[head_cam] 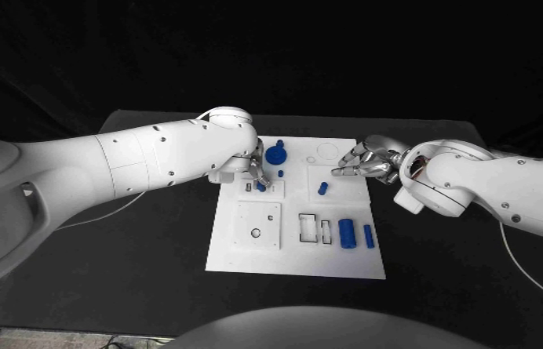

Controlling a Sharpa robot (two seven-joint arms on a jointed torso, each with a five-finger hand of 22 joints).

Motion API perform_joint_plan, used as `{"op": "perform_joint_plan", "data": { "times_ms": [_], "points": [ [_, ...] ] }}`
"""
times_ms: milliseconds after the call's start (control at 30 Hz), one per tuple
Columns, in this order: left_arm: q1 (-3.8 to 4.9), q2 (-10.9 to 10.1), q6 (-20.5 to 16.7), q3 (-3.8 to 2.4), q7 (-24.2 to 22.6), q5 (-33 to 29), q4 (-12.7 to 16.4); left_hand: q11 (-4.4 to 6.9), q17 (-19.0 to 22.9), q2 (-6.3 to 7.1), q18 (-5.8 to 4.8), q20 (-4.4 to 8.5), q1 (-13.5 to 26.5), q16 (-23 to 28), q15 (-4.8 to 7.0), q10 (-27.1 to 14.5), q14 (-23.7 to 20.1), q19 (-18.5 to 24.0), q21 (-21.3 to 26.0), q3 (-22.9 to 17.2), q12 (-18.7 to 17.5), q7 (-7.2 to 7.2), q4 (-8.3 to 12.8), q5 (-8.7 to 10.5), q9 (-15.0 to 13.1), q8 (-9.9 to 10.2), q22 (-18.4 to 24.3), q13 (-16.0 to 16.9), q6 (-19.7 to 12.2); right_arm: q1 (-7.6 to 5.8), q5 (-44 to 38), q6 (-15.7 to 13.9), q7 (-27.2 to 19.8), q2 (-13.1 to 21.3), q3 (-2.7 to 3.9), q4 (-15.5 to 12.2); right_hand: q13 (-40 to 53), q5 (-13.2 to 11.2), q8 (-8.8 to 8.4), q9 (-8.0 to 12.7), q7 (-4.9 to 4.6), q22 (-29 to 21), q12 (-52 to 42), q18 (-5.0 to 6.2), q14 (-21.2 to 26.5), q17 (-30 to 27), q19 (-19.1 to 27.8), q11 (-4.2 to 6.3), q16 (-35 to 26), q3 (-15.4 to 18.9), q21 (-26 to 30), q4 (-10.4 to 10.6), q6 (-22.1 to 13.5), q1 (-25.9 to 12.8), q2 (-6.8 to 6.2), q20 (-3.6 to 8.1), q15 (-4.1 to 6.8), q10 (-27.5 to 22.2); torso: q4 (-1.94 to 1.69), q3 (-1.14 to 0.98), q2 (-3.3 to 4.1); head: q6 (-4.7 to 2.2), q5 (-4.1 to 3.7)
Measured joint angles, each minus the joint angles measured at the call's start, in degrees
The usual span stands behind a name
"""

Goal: Assemble the parts on the task board

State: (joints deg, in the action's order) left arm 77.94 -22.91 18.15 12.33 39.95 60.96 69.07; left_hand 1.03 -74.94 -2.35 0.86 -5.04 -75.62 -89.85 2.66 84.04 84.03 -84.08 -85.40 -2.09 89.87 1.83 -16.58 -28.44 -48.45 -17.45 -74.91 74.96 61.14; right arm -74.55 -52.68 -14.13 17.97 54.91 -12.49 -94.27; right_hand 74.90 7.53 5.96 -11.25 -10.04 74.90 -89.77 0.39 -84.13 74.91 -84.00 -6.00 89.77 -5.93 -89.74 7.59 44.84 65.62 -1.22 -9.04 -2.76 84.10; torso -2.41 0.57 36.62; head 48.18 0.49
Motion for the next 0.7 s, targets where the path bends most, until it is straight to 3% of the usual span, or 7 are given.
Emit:
{"op": "perform_joint_plan", "data": {
  "times_ms": [700],
  "points": [
    [-0.08, 0.15, -1.36, 0.01, 0.01, -0.26, -0.52, 0.0, 0.01, -0.14, 0.0, 0.0, -0.14, 0.0, 0.0, 0.0, 0.0, 0.0, 0.32, -0.62, 0.0, 0.0, -0.01, 0.39, 0.03, 0.41, 0.0, 0.0, 0.0, 0.0, 0.0, 0.05, 0.07, 0.04, 0.0, -0.05, 0.04, 0.0, 0.0, 0.02, 0.0, 0.04, 0.0, 0.0, 0.0, -0.01, 0.0, 0.0, 0.0, 0.0, 0.0, 0.0, 0.0, 0.0, 0.0, 0.0, 0.0, 0.0, 0.01, -0.01, -0.02, 0.23, -0.1]
  ]
}}
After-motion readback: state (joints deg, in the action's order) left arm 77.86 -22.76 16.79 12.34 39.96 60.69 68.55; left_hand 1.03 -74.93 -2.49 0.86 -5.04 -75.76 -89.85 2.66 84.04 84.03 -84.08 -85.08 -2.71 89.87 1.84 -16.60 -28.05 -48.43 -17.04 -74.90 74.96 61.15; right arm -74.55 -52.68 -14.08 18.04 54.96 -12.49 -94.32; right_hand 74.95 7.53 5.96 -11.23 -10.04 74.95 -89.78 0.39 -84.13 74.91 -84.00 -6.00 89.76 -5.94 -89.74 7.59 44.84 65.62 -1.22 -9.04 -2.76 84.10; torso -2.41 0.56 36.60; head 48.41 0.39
